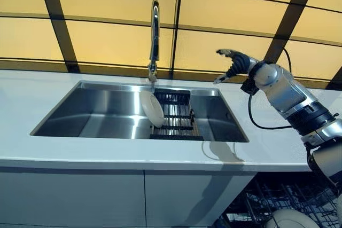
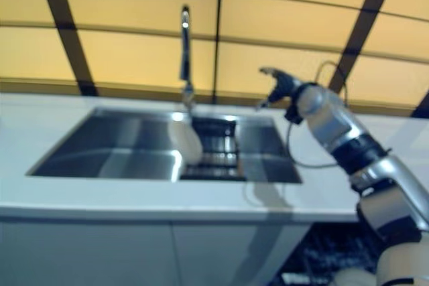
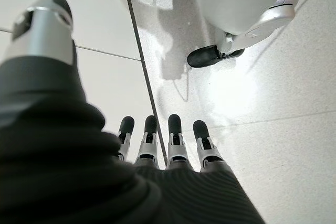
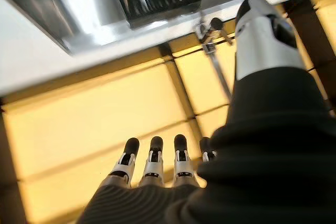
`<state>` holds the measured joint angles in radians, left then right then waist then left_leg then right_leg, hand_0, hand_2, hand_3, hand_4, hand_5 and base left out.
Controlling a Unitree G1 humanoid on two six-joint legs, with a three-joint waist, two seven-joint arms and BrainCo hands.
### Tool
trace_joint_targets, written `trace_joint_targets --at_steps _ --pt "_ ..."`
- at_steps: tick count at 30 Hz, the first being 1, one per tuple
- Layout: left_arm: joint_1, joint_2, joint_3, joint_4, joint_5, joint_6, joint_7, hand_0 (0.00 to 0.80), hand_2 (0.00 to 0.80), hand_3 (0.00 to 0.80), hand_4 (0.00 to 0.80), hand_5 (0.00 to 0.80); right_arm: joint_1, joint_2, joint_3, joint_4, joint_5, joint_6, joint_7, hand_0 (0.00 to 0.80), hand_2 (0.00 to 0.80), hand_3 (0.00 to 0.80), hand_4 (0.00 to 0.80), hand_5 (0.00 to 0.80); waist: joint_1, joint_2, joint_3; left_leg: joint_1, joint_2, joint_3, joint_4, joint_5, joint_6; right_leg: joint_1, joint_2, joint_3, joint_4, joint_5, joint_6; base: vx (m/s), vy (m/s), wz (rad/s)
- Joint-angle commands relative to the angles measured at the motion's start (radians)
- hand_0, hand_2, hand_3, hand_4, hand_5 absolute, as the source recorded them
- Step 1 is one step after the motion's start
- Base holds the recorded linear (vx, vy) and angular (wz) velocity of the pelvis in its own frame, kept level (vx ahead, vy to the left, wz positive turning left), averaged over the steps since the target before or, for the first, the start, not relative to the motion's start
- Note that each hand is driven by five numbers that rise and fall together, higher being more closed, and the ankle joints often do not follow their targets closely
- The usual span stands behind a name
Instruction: Take plates into dishwasher
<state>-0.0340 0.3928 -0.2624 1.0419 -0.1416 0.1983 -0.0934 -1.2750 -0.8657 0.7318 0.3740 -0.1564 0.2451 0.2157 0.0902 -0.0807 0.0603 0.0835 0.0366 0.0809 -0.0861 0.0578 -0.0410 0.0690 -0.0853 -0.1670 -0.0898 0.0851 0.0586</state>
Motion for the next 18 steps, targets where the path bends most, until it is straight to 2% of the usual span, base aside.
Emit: trace_joint_targets --at_steps 1,3,5,8,10,15,16,18 --pt "-0.039 0.04 -0.031 -0.013 0.008 0.01 0.007 0.0 0.0 0.0 0.0 0.0 -0.225 -0.098 0.11 -0.045 -0.204 -0.162 -0.031 0.0 0.0 0.0 0.0 0.0 0.038 -0.069 0.015 0.013 -0.017 -0.038 -0.001 -0.048 0.004 0.033 -0.063 -0.025 0.003 0.013 0.102 0.011 -0.039 0.16" --pt "-0.032 0.041 -0.031 -0.022 0.008 0.015 0.013 0.0 0.0 0.0 0.0 0.0 -0.256 -0.119 0.148 -0.068 -0.269 -0.211 -0.054 0.0 0.0 0.0 0.0 0.0 0.042 -0.075 0.014 0.011 -0.016 -0.042 -0.001 -0.048 0.005 0.032 -0.062 -0.029 0.003 0.014 0.104 0.006 -0.033 0.09" --pt "-0.022 0.048 -0.027 -0.042 0.007 0.026 0.015 0.0 0.0 0.0 0.0 0.0 -0.297 -0.151 0.201 -0.117 -0.408 -0.293 -0.096 0.0 0.0 0.0 0.0 0.0 0.046 -0.084 0.013 0.006 -0.015 -0.047 -0.001 -0.048 0.006 0.029 -0.061 -0.035 0.003 0.014 0.107 -0.001 -0.026 0.07" --pt "-0.019 0.053 -0.035 -0.051 -0.003 0.035 0.019 0.0 0.0 0.0 0.0 0.0 -0.353 -0.171 0.257 -0.16 -0.552 -0.377 -0.158 0.0 0.0 0.0 0.0 0.0 0.051 -0.092 0.013 0.001 -0.014 -0.05 -0.001 -0.047 0.007 0.026 -0.058 -0.04 0.004 0.014 0.109 -0.002 -0.012 0.1" --pt "-0.018 0.056 -0.037 -0.055 -0.009 0.038 0.02 0.0 0.0 0.0 0.0 0.0 -0.384 -0.187 0.284 -0.194 -0.59 -0.411 -0.174 0.0 0.0 0.0 0.0 0.0 0.051 -0.096 0.013 -0.003 -0.012 -0.05 -0.001 -0.047 0.007 0.023 -0.057 -0.043 0.004 0.015 0.111 -0.011 -0.006 0.07" --pt "-0.018 0.063 -0.034 -0.068 -0.028 0.051 0.021 0.0 0.0 0.0 0.0 0.0 -0.484 -0.232 0.376 -0.296 -0.598 -0.506 -0.126 0.0 0.0 0.0 0.0 0.0 0.048 -0.104 0.016 -0.016 -0.008 -0.051 -0.001 -0.045 0.005 0.013 -0.051 -0.046 0.003 0.015 0.112 -0.015 0.003 0.01" --pt "-0.016 0.067 -0.032 -0.069 -0.035 0.051 0.023 0.0 0.0 0.0 0.0 0.0 -0.501 -0.236 0.392 -0.311 -0.594 -0.517 -0.122 0.0 0.0 0.0 0.0 0.0 0.049 -0.108 0.017 -0.02 -0.007 -0.051 -0.001 -0.044 0.004 0.01 -0.049 -0.046 0.003 0.015 0.112 -0.062 -0.077 0.01" --pt "-0.009 0.025 -0.036 -0.049 -0.029 0.017 0.089 0.0 0.0 0.0 0.0 0.0 -0.479 -0.251 0.347 -0.392 -0.583 -0.501 -0.067 0.0 0.0 0.0 0.0 0.0 0.059 -0.132 0.025 -0.032 0.001 -0.056 -0.001 -0.043 0.001 0.002 -0.038 -0.052 0.003 0.018 0.115 -0.063 -0.161 0.02"
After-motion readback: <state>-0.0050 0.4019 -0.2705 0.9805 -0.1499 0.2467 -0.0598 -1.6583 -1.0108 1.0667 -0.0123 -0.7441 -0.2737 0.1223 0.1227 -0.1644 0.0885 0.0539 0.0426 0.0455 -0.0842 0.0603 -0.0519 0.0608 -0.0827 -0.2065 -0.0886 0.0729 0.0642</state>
